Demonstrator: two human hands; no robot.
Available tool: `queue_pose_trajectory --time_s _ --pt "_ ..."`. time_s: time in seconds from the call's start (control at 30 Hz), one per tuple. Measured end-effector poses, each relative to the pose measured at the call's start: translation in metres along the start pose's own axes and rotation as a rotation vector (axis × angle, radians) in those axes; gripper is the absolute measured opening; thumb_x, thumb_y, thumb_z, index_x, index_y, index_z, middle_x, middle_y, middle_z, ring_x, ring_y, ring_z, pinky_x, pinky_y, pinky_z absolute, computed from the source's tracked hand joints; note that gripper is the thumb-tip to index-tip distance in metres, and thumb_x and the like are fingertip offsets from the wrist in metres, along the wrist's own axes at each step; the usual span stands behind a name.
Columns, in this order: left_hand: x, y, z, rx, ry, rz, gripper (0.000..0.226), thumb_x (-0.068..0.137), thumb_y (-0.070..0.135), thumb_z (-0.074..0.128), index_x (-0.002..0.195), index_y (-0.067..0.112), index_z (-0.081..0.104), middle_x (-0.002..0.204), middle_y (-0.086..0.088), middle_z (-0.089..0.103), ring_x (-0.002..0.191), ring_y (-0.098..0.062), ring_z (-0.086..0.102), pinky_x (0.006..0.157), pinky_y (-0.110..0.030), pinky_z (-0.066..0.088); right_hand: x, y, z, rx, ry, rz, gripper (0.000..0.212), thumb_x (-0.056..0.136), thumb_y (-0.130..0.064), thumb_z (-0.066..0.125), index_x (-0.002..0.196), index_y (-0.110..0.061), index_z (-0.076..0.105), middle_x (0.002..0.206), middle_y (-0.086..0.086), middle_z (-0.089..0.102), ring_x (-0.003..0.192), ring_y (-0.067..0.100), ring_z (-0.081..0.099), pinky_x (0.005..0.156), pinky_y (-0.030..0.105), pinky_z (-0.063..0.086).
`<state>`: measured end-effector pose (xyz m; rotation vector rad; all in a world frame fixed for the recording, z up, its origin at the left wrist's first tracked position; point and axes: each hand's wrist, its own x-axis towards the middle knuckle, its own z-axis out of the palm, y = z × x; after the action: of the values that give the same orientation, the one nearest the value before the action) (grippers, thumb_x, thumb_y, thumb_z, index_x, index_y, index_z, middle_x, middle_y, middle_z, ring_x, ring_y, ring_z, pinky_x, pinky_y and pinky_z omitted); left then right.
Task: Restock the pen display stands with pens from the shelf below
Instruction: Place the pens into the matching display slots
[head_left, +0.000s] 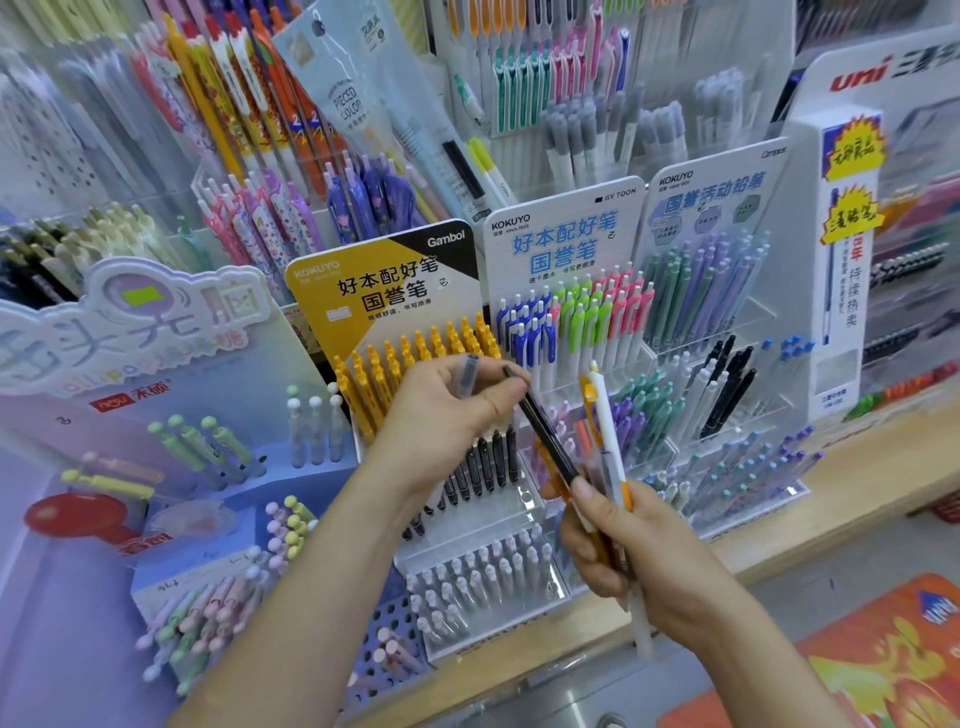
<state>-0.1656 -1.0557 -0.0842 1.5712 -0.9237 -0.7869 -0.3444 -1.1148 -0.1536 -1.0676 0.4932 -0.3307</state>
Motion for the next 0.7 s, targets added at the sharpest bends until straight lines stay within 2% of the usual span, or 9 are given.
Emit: queue_pose_trajectory --time_s 0.03,0.1,0.2,0.27,0.37,0.47,0.53,0.6,0.7 --pt "0.001 0.001 -0.005 -0.019 0.015 0.014 0.009 0.089 0.008 0.064 0.092 0.006 0.071 0.066 0.004 0.066 0.044 -0.001 0.043 0.042 -0.01 0.033 0.0 0.001 -0.002 0.041 -0.013 -0.002 0.022 0.086 -0.043 0.067 0.072 -0.027 0.07 0.061 0.007 0.041 0.041 0.013 0.034 0.041 0.021 0.026" --pt "0.001 0.002 -0.013 -0.04 0.015 0.047 0.012 0.091 0.007 0.06 0.094 0.008 0.071 0.075 -0.008 0.067 0.045 -0.008 0.033 0.04 -0.017 0.026 0.001 0.004 -0.006 0.173 -0.039 0.001 0.025 0.075 -0.045 0.079 0.078 -0.022 0.072 0.061 0.006 0.042 0.039 0.01 0.033 0.039 0.019 0.026" --pt "-0.004 0.001 -0.018 -0.057 0.011 0.05 0.013 0.093 0.006 0.056 0.095 0.008 0.069 0.059 0.011 0.06 0.046 -0.01 0.026 0.04 -0.02 0.021 0.006 0.008 -0.007 0.371 -0.025 0.02 0.041 0.063 -0.036 0.09 0.086 -0.015 0.065 0.062 0.004 0.045 0.038 0.007 0.034 0.035 0.016 0.027" --pt "-0.01 0.0 -0.02 -0.034 0.026 0.019 0.011 0.091 0.012 0.059 0.095 0.009 0.069 0.052 0.017 0.055 0.043 -0.007 0.029 0.039 -0.017 0.024 0.009 0.012 -0.006 0.422 -0.018 0.014 0.043 0.066 -0.027 0.089 0.091 -0.014 0.056 0.063 0.004 0.046 0.038 0.006 0.034 0.035 0.016 0.027" --pt "-0.021 -0.005 -0.023 -0.046 0.118 -0.034 0.011 0.082 0.013 0.069 0.092 0.008 0.071 0.052 0.018 0.057 0.04 0.003 0.045 0.041 -0.005 0.033 0.014 0.017 -0.002 0.287 -0.009 -0.031 0.026 0.081 -0.022 0.079 0.088 -0.013 0.055 0.066 0.008 0.049 0.039 0.007 0.033 0.036 0.017 0.028" --pt "-0.033 -0.012 -0.029 -0.051 0.282 -0.058 0.013 0.075 0.011 0.076 0.089 0.011 0.073 0.059 0.01 0.066 0.044 0.003 0.053 0.047 -0.007 0.039 0.019 0.021 0.008 0.088 0.052 -0.091 0.011 0.088 -0.017 0.063 0.085 -0.011 0.055 0.072 0.015 0.058 0.038 0.01 0.03 0.039 0.017 0.026" --pt "-0.038 -0.017 -0.04 0.013 0.377 -0.034 0.014 0.075 0.012 0.078 0.088 0.017 0.074 0.071 0.002 0.073 0.06 -0.003 0.065 0.06 -0.013 0.048 0.024 0.024 0.012 0.019 0.098 -0.099 0.012 0.088 -0.018 0.059 0.09 -0.007 0.054 0.079 0.018 0.065 0.039 0.011 0.03 0.039 0.019 0.025" --pt "-0.041 -0.02 -0.055 0.045 0.426 0.0 0.015 0.078 0.006 0.075 0.087 0.017 0.074 0.077 0.001 0.075 0.072 -0.006 0.07 0.065 -0.012 0.049 0.027 0.027 0.012 -0.02 0.147 -0.085 0.008 0.088 -0.019 0.06 0.087 -0.011 0.06 0.084 0.02 0.065 0.04 0.012 0.03 0.039 0.02 0.025" --pt "-0.043 -0.029 -0.07 0.252 0.4 -0.025 0.019 0.081 0.003 0.073 0.085 0.021 0.073 0.078 0.009 0.074 0.075 0.003 0.068 0.066 -0.006 0.047 0.029 0.03 0.007 -0.019 0.198 -0.056 0.016 0.092 -0.016 0.058 0.076 -0.017 0.062 0.083 0.02 0.06 0.04 0.013 0.029 0.039 0.021 0.023"
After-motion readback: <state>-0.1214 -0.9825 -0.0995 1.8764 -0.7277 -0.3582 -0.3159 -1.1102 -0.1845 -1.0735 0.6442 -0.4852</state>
